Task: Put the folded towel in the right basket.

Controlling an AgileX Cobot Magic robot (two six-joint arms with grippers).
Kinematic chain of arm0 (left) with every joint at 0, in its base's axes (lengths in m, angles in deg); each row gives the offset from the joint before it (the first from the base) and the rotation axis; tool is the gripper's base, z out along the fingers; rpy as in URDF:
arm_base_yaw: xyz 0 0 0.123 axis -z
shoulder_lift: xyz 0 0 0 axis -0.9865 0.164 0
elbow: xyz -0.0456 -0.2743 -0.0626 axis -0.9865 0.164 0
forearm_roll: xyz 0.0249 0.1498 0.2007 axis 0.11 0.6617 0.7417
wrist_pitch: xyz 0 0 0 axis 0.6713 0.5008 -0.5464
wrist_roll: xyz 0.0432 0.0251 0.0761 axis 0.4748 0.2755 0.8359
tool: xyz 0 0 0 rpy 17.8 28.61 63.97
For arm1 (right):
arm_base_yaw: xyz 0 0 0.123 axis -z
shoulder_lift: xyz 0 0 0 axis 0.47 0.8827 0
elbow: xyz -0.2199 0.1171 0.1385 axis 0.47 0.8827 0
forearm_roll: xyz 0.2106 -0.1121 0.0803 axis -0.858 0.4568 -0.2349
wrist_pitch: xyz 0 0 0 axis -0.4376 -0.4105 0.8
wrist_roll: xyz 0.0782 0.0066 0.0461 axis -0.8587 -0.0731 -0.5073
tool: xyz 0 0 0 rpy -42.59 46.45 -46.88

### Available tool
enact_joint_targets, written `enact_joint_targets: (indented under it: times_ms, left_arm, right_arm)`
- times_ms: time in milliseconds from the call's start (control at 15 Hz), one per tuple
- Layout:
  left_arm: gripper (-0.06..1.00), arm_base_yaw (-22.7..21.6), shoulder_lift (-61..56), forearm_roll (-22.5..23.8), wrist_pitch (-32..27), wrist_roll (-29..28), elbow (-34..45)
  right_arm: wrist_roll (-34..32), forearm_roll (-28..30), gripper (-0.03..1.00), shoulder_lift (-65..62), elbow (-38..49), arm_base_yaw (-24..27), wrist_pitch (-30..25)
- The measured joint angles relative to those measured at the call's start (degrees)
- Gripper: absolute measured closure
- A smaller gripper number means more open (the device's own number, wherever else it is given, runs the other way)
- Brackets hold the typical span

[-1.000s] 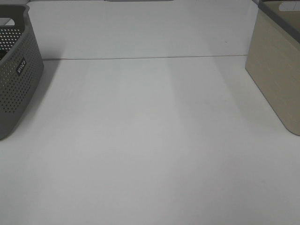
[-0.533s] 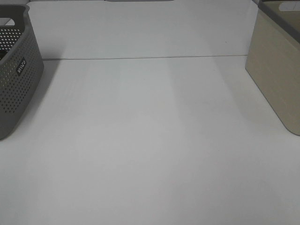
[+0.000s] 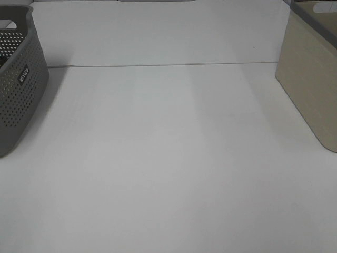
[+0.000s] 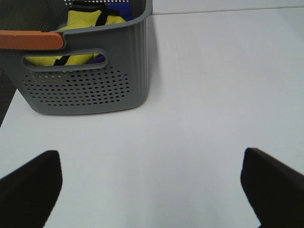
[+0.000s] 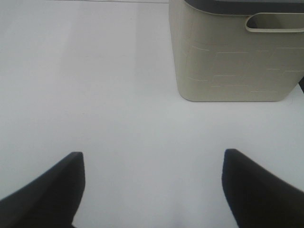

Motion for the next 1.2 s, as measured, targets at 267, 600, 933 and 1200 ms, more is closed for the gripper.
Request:
enact_joint_targets:
  times_ms: [267, 600, 933, 1200]
  left_arm:
    - [-0.03, 0.0, 0.0, 0.0, 0.0, 0.0, 0.0]
    - [-0.03, 0.0, 0.0, 0.0, 0.0, 0.0, 0.0]
    - [-0.03, 0.0, 0.0, 0.0, 0.0, 0.0, 0.0]
    - [-0.03, 0.0, 0.0, 0.0, 0.0, 0.0, 0.0]
  right_arm:
    - [0.0, 0.0, 0.21, 0.0, 0.1, 0.0, 0.0]
    - [0.0, 0.0, 0.21, -0.7, 0.1, 0.0, 0.1]
    - [0.0, 0.0, 0.21, -0.7, 0.1, 0.0, 0.1]
    - [0.0, 0.0, 0.21, -0.7, 0.1, 0.0, 0.1]
